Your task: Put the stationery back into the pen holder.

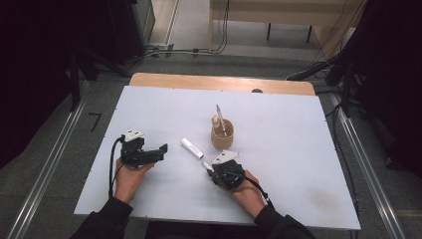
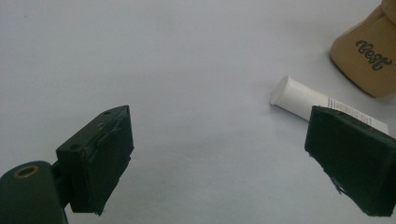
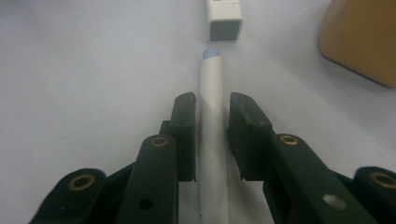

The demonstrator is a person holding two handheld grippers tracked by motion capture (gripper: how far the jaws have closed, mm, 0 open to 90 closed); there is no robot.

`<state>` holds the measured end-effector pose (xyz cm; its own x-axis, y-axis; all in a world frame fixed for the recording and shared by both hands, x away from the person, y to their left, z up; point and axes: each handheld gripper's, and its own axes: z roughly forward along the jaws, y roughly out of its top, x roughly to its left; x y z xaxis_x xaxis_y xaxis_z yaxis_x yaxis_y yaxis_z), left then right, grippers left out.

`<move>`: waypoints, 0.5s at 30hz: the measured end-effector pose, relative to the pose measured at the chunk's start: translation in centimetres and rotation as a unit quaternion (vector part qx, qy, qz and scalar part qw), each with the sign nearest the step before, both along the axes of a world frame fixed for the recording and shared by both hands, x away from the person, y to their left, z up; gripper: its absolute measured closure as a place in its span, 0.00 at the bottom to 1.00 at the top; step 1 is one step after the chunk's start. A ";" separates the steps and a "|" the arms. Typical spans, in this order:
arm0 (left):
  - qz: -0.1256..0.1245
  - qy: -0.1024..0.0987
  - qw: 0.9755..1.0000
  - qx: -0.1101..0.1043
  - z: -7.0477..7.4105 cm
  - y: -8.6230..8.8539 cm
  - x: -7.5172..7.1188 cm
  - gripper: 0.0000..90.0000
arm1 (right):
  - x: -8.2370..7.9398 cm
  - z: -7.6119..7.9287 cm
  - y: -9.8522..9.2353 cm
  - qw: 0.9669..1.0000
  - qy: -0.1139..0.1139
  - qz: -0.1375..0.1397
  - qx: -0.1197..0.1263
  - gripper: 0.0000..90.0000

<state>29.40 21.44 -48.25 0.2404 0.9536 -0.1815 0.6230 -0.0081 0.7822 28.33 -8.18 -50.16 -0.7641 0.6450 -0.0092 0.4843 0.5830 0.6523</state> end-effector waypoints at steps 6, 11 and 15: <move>-0.001 0.001 1.000 0.000 0.0 0.0 0.0 0.09 | -0.1 0.0 0.0 1.000 0.000 -0.005 0.001 0.84; -0.001 0.000 1.000 0.000 0.0 0.0 0.0 0.09 | -0.2 -0.1 0.0 1.000 -0.002 -0.005 0.003 0.85; -0.001 0.000 1.000 0.000 0.0 0.0 0.0 0.09 | -0.1 -0.1 -0.1 1.000 -0.003 -0.005 0.006 0.85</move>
<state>29.40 21.42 -48.26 0.2423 0.9530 -0.1820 0.6233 -0.0092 0.7819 28.19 -8.29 -50.29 -0.7581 0.6521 -0.0061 0.4856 0.5707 0.6622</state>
